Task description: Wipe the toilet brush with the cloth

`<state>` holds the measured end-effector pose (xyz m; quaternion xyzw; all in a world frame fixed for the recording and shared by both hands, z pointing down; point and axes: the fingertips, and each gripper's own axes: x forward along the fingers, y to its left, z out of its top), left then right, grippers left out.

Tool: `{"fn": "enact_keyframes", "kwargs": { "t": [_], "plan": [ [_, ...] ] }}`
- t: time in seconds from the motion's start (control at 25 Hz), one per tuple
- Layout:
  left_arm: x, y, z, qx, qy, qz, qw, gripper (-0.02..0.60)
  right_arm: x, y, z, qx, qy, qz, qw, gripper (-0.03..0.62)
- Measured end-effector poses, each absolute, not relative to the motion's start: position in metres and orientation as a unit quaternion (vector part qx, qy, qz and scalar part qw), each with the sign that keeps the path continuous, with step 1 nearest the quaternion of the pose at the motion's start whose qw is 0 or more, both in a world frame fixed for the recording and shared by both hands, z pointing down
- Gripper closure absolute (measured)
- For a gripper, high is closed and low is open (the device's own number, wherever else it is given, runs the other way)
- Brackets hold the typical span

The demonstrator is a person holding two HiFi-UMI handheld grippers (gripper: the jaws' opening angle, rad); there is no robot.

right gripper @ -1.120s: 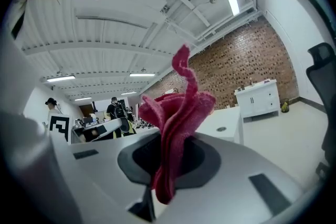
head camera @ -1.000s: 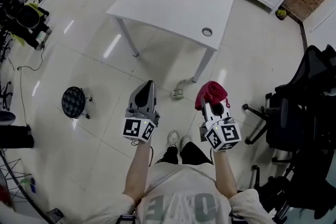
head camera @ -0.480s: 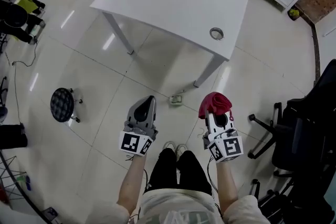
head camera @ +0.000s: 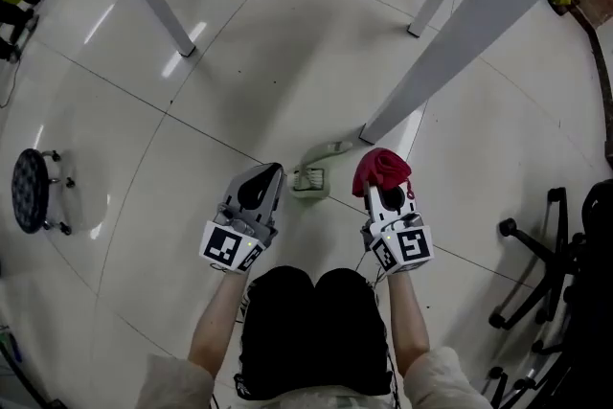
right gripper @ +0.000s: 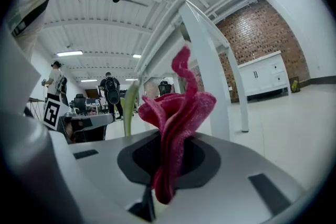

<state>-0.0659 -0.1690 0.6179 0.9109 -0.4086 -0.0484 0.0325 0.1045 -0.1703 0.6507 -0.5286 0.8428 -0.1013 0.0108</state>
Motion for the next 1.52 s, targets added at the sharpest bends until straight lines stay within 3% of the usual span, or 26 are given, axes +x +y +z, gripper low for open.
{"fn": "enact_keyframes", "kwargs": {
  "t": [0.2,0.52,1.24,1.52],
  "plan": [
    [-0.065,-0.164,0.727,0.902,-0.417,-0.042,0.100,0.577,0.107,-0.189,0.772,-0.504,0.855,-0.114,-0.038,0.562],
    [-0.037,-0.151,0.823,0.910,-0.394,-0.047,0.122,0.577,0.077,-0.208,0.873,-0.435,0.891,-0.113,-0.067,0.562],
    [-0.028,-0.135,0.839,0.910,-0.394,-0.088,0.092,0.577,0.053,-0.114,0.891,-0.442,0.886,-0.138,-0.034,0.562],
    [-0.078,-0.142,0.839,0.874,-0.469,-0.086,0.091,0.577,0.043,-0.088,0.869,-0.461,0.879,-0.121,-0.028,0.562]
  ]
}}
